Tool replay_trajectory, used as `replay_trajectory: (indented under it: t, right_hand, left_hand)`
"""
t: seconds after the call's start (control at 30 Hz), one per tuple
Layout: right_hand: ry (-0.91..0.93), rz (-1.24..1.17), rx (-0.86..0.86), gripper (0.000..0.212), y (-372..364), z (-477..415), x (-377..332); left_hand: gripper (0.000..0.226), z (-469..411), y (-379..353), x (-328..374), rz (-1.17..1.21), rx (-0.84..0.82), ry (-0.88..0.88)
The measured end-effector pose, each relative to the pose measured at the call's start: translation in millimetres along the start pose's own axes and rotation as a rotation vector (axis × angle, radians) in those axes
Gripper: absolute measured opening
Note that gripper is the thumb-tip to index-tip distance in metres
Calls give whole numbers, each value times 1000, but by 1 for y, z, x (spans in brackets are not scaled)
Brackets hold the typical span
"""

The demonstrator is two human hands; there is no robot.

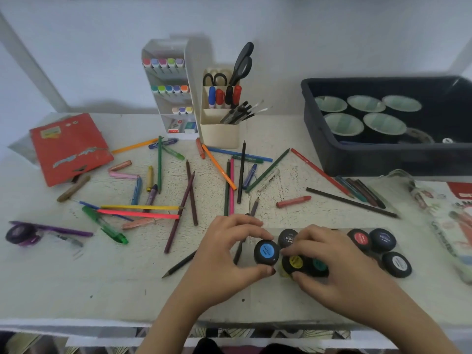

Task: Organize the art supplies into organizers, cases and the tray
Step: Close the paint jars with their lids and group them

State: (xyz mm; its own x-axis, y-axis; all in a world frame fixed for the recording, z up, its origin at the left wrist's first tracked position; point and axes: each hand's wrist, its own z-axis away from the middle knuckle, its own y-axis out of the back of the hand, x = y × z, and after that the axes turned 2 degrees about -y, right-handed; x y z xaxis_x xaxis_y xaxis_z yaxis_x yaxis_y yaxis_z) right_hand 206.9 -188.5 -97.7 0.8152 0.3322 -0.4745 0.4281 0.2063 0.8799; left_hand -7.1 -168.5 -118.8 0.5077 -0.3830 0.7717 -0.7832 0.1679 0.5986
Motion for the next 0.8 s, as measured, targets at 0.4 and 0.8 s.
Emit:
replay_trajectory:
  t: [0.4, 0.8]
  right_hand:
    - [-2, 106, 145, 29, -9, 5, -5]
    - [-33, 60, 214, 24, -12, 9, -2]
  left_hand:
    - [48, 2, -5, -1, -32, 3, 22]
    - [36, 8, -11, -2, -46, -84, 87]
